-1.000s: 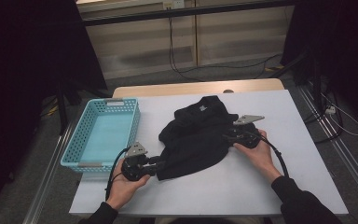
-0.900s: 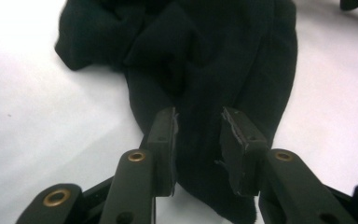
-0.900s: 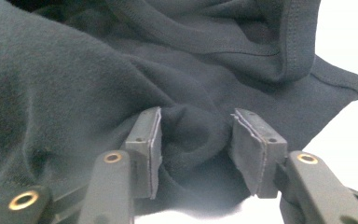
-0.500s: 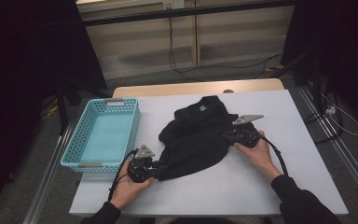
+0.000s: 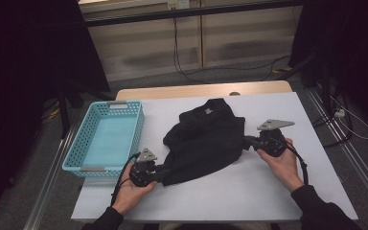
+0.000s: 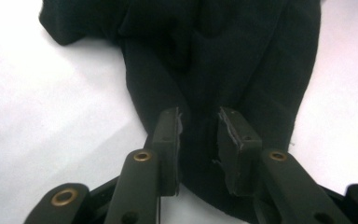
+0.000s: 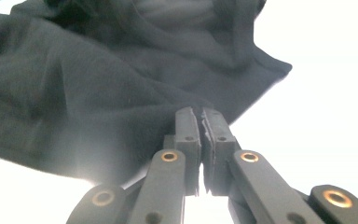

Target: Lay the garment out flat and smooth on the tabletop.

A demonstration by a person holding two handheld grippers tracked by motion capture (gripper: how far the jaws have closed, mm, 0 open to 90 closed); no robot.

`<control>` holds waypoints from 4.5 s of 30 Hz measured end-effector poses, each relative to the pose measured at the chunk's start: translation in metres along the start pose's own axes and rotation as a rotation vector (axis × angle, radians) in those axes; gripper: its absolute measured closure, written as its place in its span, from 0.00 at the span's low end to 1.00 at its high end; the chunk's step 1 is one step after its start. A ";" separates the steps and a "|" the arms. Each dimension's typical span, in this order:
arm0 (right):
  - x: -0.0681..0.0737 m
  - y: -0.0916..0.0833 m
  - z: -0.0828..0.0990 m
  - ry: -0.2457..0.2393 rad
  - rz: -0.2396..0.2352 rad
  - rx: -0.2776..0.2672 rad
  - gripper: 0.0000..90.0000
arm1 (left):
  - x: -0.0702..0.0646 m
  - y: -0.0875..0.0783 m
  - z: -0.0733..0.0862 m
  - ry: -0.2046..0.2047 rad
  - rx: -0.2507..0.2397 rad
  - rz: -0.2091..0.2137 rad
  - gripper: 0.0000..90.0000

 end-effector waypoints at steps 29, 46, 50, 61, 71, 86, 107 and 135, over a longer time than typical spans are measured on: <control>-0.024 -0.038 0.060 0.021 0.070 0.140 0.81 | -0.007 0.016 -0.003 0.046 0.037 -0.025 0.74; -0.019 -0.034 0.057 0.005 0.061 0.105 0.62 | -0.027 0.051 -0.038 0.114 0.011 0.002 0.67; -0.018 -0.032 0.057 -0.001 0.057 0.109 0.61 | -0.031 0.061 -0.042 0.133 0.015 0.005 0.68; -0.017 -0.031 0.059 -0.005 0.037 0.114 0.63 | -0.032 0.041 -0.032 0.123 0.006 0.012 0.67; -0.017 -0.030 0.059 -0.006 0.038 0.118 0.64 | -0.018 0.002 -0.006 0.060 -0.006 -0.015 0.68; -0.017 -0.028 0.060 -0.002 0.038 0.122 0.63 | -0.048 0.043 -0.021 0.126 0.042 0.076 0.69; -0.020 -0.044 0.054 0.010 0.049 0.022 0.59 | -0.043 0.023 -0.013 0.119 0.072 0.070 0.97; -0.012 -0.022 0.057 -0.104 0.010 0.122 0.88 | -0.022 -0.023 0.003 0.032 -0.004 -0.025 0.85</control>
Point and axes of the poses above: each handheld gripper's, and its own axes: y roughly forward along the jaws, z roughly out of its underside, x roughly to its left, the point moved 1 cm from there along y, roughly forward along the jaws, and after that the axes turned 5 degrees about z, right-handed, at the moved point
